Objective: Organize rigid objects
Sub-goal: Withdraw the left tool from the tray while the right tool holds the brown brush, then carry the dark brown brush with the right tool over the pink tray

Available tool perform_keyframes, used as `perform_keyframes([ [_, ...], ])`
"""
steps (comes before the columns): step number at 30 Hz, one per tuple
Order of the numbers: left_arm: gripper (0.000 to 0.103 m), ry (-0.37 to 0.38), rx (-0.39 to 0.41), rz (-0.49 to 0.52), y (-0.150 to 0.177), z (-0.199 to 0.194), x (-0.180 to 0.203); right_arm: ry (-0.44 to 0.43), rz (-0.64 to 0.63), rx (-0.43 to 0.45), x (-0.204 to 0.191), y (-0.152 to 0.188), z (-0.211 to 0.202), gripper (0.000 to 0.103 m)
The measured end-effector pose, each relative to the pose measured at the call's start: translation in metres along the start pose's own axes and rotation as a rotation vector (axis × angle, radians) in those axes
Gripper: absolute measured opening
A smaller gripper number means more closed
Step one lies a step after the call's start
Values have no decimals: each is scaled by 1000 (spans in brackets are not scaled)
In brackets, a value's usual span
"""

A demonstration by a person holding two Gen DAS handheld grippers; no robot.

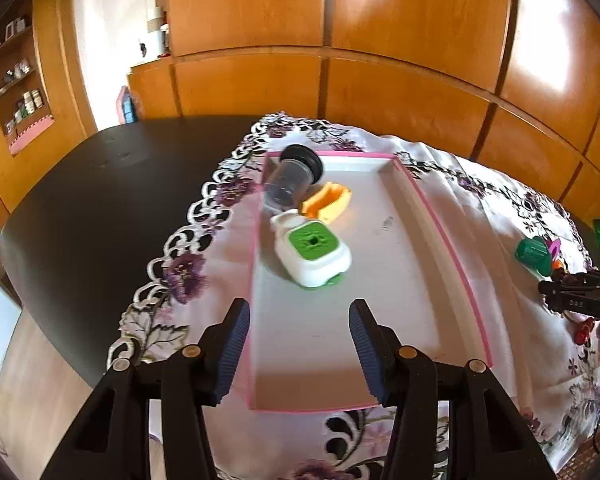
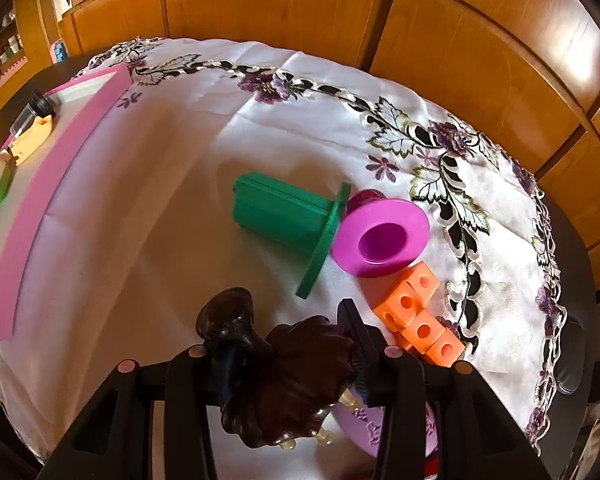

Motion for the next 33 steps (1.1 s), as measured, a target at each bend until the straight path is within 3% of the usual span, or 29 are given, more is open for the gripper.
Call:
perform_keyframes([
  [6, 53, -25, -11, -66, 1, 3, -32, -30, -20, 96, -24, -15, -35, 44],
  [12, 53, -45, -17, -116, 4, 5, -55, -164, -109, 204, -81, -43, -74, 44],
  [16, 53, -51, -12, -144, 2, 5, -66, -309, -199, 246, -137, -59, -89, 44],
  [24, 53, -62, -13, -186, 2, 6, -85, -577, -349, 154, -253, -77, -71, 44],
  [28, 52, -70, -18, -206, 4, 8, -93, -602, -357, 114, -290, -88, -51, 44],
  [33, 52, -71, -29, -220, 8, 10, -99, -524, -268, 80, -304, -105, -9, 45],
])
Point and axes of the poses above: each gripper's, at about its wrist camera, not at the fingertips, and z roughly the way its jaws point, x to its right, y to its underside, the point moved 2 cm from there along z, roughly the way its jaws point, and after that the axes turned 8 degrees about -z, right-handed, at the moved point
